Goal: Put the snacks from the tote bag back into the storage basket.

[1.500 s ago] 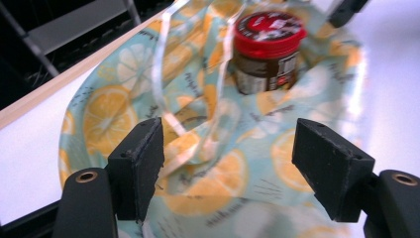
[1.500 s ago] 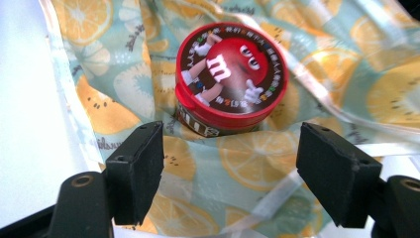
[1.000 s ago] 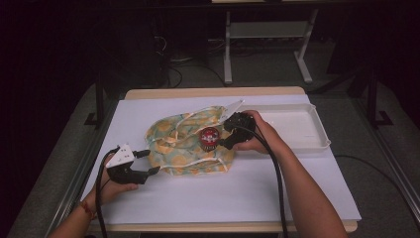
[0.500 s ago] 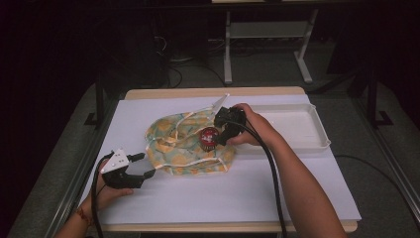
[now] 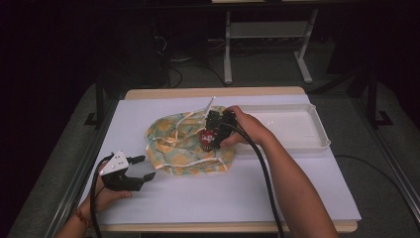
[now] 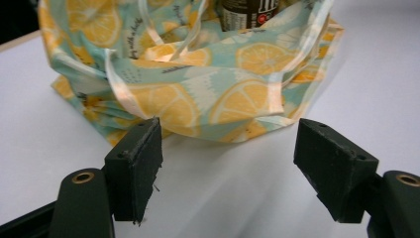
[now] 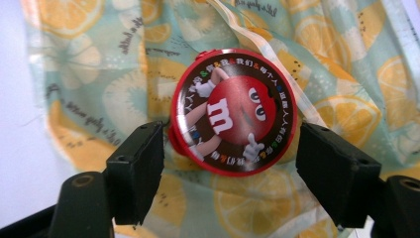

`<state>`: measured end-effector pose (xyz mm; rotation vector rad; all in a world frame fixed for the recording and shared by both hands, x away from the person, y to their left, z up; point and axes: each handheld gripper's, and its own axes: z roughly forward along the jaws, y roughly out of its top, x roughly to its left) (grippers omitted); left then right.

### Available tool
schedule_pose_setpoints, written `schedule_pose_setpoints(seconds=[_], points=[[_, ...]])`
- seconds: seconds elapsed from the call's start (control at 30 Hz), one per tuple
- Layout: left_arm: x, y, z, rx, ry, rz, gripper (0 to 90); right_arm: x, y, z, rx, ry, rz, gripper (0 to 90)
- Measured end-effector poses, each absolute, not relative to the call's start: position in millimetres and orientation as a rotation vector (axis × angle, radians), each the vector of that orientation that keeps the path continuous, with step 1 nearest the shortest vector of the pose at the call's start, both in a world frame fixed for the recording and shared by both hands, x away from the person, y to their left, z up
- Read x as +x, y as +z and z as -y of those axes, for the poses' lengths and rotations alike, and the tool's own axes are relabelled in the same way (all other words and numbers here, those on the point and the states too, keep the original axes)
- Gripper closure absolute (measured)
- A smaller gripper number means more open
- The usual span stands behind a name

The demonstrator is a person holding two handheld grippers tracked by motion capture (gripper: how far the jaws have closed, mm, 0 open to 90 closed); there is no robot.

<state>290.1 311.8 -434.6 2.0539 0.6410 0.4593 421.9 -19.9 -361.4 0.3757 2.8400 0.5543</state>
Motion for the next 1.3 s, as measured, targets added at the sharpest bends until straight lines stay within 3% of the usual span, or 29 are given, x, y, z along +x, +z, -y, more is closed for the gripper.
schedule_pose_setpoints(seconds=[0.23,1.3], points=[[290.4,-439.9,-306.1,2.075,0.431,-0.627,26.8,431.4,-372.2,12.3,0.405,0.517,-2.865,22.0],[290.1,-440.9,-305.9,2.078,0.408,-0.606,26.4,429.7,-365.0,-0.6,0.465,0.561,-2.862,25.8]])
